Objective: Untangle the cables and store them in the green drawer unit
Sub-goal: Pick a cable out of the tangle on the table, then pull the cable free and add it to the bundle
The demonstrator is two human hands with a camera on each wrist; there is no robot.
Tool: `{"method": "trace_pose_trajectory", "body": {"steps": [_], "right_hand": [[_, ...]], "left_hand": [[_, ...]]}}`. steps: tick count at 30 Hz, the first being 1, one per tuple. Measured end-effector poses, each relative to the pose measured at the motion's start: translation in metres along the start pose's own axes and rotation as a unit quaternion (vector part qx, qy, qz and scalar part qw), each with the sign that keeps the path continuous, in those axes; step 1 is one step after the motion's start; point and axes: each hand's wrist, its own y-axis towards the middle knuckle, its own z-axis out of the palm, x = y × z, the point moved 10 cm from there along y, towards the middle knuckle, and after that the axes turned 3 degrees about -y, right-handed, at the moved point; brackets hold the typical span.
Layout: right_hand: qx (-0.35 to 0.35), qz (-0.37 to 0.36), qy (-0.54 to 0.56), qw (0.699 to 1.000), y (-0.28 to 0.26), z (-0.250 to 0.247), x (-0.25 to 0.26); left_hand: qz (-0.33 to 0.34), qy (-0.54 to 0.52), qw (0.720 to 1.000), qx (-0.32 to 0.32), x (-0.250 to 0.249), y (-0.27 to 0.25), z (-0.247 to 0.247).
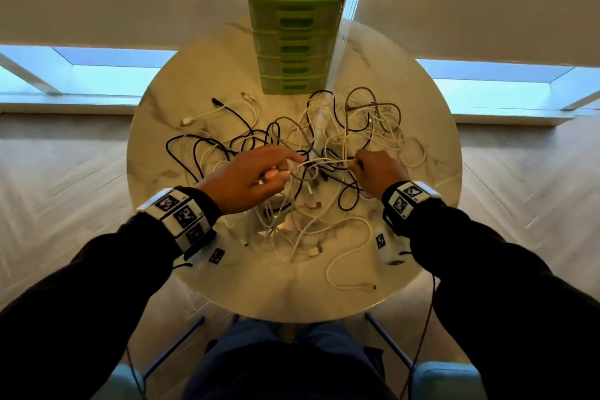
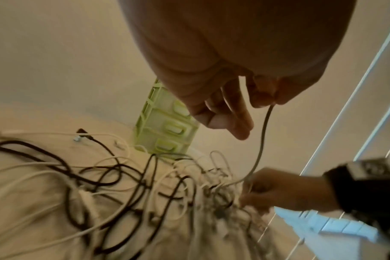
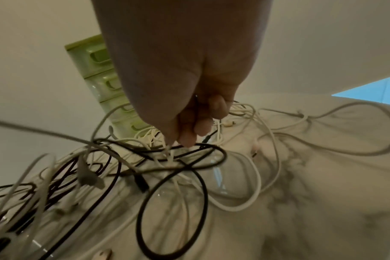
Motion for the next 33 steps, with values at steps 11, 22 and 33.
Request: {"method": "trace_pose_trajectory", "body": {"steps": [11, 22, 33], "right_hand": [[-0.111, -0.248, 0.165, 0.948, -0.043, -0.033, 0.114], [-0.062, -0.249, 0.22, 0.941, -0.038, -0.044, 0.129], [-0.115, -0.214, 0.065, 0.968, -0.032, -0.028, 0.053]], "left_hand": [[0.035, -0.215, 0.955, -0.2, -0.038, 0.032, -0.055], [0.016, -0.216, 0.966, -0.139, -0.039, 0.035, -0.041], [-0.146, 0.021, 0.982, -0.122, 0.009, -0.008, -0.123]]}}
